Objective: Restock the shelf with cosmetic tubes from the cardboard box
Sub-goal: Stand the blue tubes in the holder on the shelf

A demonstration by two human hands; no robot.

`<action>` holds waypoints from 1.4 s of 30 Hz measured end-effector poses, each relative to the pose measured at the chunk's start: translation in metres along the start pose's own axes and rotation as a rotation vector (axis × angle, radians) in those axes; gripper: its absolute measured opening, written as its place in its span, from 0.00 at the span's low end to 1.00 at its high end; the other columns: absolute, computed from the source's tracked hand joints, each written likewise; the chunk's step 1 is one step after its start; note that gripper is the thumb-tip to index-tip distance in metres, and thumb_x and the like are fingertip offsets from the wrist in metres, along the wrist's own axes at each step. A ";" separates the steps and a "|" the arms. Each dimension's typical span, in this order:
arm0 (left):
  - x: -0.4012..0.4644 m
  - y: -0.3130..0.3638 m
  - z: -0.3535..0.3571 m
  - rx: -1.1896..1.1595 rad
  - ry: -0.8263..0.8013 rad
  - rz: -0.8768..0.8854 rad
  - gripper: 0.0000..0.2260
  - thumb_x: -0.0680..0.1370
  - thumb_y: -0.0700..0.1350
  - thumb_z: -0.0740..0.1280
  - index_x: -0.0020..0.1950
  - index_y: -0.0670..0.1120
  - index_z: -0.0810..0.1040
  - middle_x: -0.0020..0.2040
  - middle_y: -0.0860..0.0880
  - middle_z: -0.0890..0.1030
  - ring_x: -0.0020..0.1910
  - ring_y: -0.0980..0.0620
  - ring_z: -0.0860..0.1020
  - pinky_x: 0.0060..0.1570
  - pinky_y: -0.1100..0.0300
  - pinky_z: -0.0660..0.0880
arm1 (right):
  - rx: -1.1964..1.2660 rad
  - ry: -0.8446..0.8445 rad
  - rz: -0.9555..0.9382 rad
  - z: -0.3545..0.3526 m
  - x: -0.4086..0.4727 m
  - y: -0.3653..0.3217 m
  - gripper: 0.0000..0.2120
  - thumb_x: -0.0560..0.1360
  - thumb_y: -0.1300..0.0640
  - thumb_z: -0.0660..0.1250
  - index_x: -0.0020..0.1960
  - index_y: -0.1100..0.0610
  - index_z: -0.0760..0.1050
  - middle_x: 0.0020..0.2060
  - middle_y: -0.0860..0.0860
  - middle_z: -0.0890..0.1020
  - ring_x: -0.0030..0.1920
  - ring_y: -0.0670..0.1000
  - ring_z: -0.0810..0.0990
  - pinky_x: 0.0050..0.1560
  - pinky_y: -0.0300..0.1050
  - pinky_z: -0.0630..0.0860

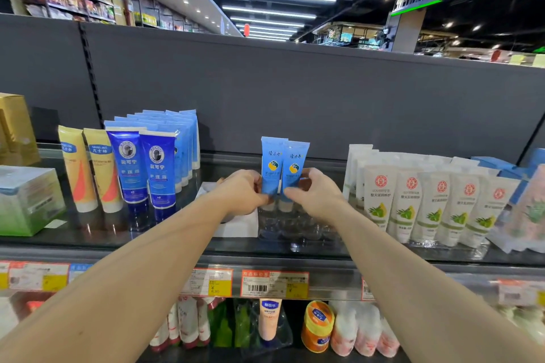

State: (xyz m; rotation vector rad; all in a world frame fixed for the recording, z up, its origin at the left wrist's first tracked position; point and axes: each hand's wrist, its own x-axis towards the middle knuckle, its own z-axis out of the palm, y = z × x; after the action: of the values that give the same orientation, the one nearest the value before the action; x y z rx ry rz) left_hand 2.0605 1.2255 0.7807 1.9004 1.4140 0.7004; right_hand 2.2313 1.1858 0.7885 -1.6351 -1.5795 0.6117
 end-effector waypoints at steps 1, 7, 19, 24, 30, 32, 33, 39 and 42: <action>0.000 0.000 0.000 0.011 0.002 0.001 0.10 0.73 0.46 0.74 0.52 0.52 0.78 0.47 0.52 0.82 0.49 0.50 0.81 0.59 0.45 0.75 | 0.100 0.045 0.027 -0.002 0.002 0.000 0.12 0.78 0.53 0.64 0.60 0.52 0.71 0.52 0.45 0.79 0.44 0.44 0.77 0.35 0.36 0.71; 0.002 -0.002 0.000 0.014 -0.004 -0.014 0.11 0.73 0.48 0.73 0.54 0.52 0.78 0.50 0.52 0.82 0.47 0.49 0.81 0.57 0.45 0.78 | 0.060 0.146 0.110 -0.005 0.019 0.009 0.14 0.79 0.63 0.58 0.62 0.51 0.71 0.56 0.49 0.78 0.41 0.45 0.75 0.34 0.36 0.69; 0.013 -0.012 0.001 0.042 0.018 -0.001 0.11 0.73 0.50 0.73 0.54 0.54 0.77 0.48 0.54 0.83 0.43 0.50 0.77 0.67 0.37 0.67 | -0.368 -0.103 0.172 0.008 0.046 0.015 0.32 0.76 0.67 0.61 0.73 0.43 0.60 0.60 0.53 0.75 0.44 0.49 0.76 0.32 0.39 0.72; 0.012 -0.011 -0.002 0.085 0.054 -0.006 0.10 0.73 0.51 0.73 0.53 0.55 0.77 0.48 0.55 0.82 0.51 0.51 0.80 0.68 0.42 0.66 | -0.358 -0.056 0.202 0.008 0.049 0.023 0.24 0.77 0.62 0.64 0.70 0.46 0.66 0.56 0.53 0.76 0.48 0.52 0.78 0.42 0.44 0.79; 0.014 -0.011 -0.005 0.116 0.046 0.010 0.12 0.74 0.51 0.72 0.55 0.55 0.76 0.48 0.56 0.81 0.52 0.53 0.79 0.69 0.43 0.65 | -0.376 -0.066 0.199 0.006 0.052 0.022 0.19 0.77 0.63 0.64 0.65 0.49 0.69 0.53 0.53 0.77 0.50 0.53 0.80 0.48 0.46 0.81; 0.015 -0.013 -0.006 0.110 0.036 0.010 0.12 0.73 0.51 0.73 0.55 0.56 0.76 0.49 0.57 0.82 0.53 0.54 0.79 0.69 0.43 0.65 | -0.389 -0.048 0.187 0.006 0.054 0.020 0.19 0.77 0.61 0.65 0.65 0.48 0.69 0.54 0.52 0.76 0.51 0.54 0.80 0.47 0.46 0.80; 0.016 -0.014 -0.006 0.112 0.031 0.009 0.12 0.73 0.51 0.73 0.55 0.56 0.76 0.49 0.58 0.82 0.53 0.55 0.79 0.69 0.43 0.65 | -0.405 -0.051 0.181 0.006 0.056 0.019 0.20 0.77 0.61 0.65 0.66 0.47 0.68 0.56 0.52 0.76 0.51 0.55 0.79 0.48 0.47 0.80; 0.014 -0.017 -0.010 0.143 0.051 0.008 0.12 0.72 0.53 0.73 0.54 0.57 0.77 0.48 0.59 0.82 0.52 0.56 0.79 0.69 0.43 0.64 | -0.433 -0.157 0.079 0.007 0.062 0.014 0.27 0.76 0.66 0.64 0.70 0.45 0.67 0.61 0.50 0.76 0.44 0.49 0.78 0.36 0.38 0.75; 0.015 -0.018 -0.009 0.136 0.040 0.001 0.13 0.70 0.55 0.73 0.53 0.58 0.78 0.47 0.60 0.82 0.51 0.56 0.79 0.69 0.44 0.65 | -0.566 -0.303 0.030 0.005 0.063 0.007 0.28 0.76 0.69 0.58 0.72 0.49 0.64 0.63 0.49 0.76 0.40 0.47 0.76 0.39 0.38 0.75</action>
State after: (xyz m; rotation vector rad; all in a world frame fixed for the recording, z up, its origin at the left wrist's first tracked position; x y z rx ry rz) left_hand 2.0463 1.2451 0.7730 2.0011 1.5200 0.6607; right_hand 2.2387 1.2490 0.7903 -2.0479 -2.0888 0.4653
